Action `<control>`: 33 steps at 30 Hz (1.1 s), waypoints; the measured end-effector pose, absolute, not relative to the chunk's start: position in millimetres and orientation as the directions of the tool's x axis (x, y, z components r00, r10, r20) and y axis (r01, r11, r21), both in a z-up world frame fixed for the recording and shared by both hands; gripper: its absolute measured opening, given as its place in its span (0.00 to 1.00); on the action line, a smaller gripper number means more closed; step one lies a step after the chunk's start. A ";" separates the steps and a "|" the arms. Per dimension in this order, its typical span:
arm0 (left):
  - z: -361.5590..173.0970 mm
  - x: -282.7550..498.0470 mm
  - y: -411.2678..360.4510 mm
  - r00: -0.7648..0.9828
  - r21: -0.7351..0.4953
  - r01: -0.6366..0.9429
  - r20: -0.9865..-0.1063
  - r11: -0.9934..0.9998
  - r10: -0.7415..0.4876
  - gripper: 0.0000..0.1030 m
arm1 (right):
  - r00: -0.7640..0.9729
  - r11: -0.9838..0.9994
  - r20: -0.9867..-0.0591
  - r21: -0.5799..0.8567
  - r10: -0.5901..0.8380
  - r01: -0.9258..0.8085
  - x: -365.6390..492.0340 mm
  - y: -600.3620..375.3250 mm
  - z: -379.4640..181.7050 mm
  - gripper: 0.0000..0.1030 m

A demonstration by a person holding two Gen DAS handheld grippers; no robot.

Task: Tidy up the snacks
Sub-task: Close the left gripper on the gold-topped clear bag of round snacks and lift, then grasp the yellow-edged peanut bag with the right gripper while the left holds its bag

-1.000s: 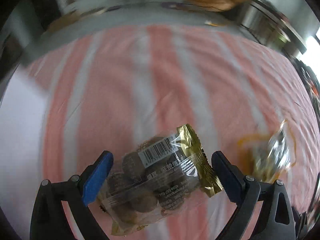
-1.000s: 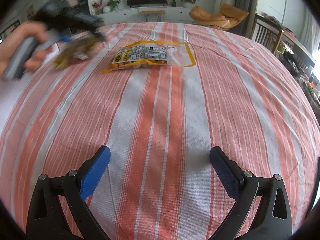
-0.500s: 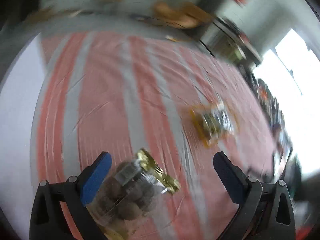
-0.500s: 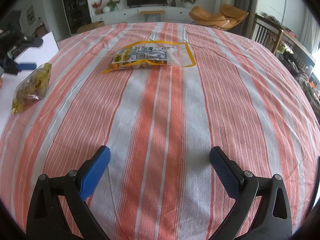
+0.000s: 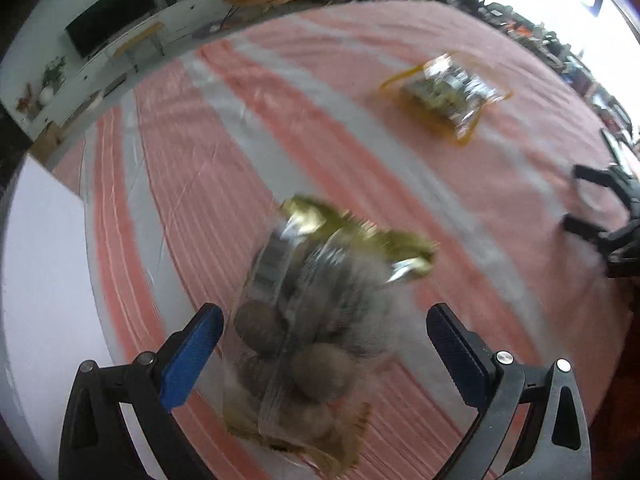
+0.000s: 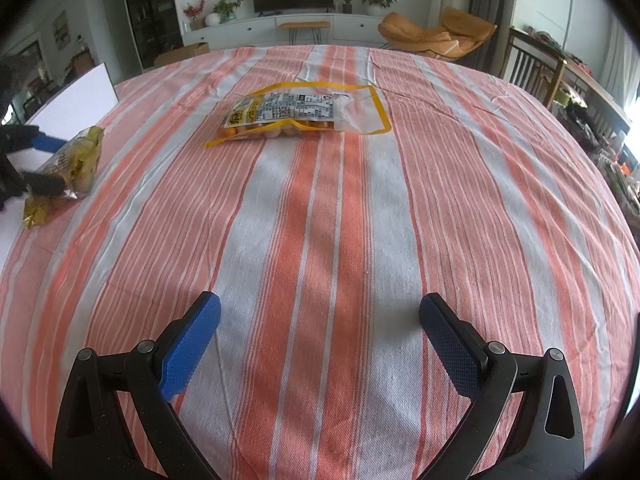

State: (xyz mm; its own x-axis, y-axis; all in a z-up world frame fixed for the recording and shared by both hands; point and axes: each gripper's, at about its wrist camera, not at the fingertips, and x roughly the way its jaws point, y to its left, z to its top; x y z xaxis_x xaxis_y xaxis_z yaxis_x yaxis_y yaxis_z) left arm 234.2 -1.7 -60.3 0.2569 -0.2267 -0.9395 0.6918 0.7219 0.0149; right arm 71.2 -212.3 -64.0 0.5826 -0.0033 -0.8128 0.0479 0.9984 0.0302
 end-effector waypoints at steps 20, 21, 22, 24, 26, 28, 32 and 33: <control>-88.4 253.7 44.4 0.553 -0.006 0.188 -0.826 0.982 -0.111 1.00 | 0.582 0.998 -0.813 0.029 -0.005 0.050 71.3 -212.4 -64.1 0.98; -85.1 251.9 42.4 0.554 -0.002 0.187 -0.825 0.982 -0.107 1.00 | 0.582 0.998 -0.813 0.029 -0.005 0.050 71.5 -212.2 -64.2 0.98; -85.4 252.2 42.8 0.554 -0.004 0.187 -0.826 0.982 -0.109 1.00 | 0.582 0.998 -0.813 0.029 -0.005 0.050 71.3 -212.4 -64.2 0.98; -85.4 254.2 41.2 0.554 -0.004 0.187 -0.826 0.982 -0.108 1.00 | 0.582 0.998 -0.813 0.029 -0.005 0.050 71.4 -212.3 -64.3 0.98; -85.5 254.2 41.3 0.554 -0.003 0.187 -0.826 0.982 -0.108 1.00 | 0.582 0.998 -0.813 0.029 -0.005 0.050 71.3 -212.4 -64.2 0.98; -85.7 254.3 41.7 0.554 -0.003 0.187 -0.826 0.982 -0.108 1.00 | 0.582 0.998 -0.813 0.029 -0.006 0.050 71.5 -212.1 -64.3 0.98; -85.5 254.3 41.5 0.554 -0.004 0.187 -0.826 0.982 -0.109 1.00 | 0.582 0.998 -0.813 0.029 -0.006 0.050 71.4 -212.3 -64.1 0.98; -85.4 254.2 41.3 0.554 -0.004 0.187 -0.826 0.982 -0.109 1.00 | 0.581 0.998 -0.814 0.028 -0.007 0.052 71.5 -212.3 -64.1 0.98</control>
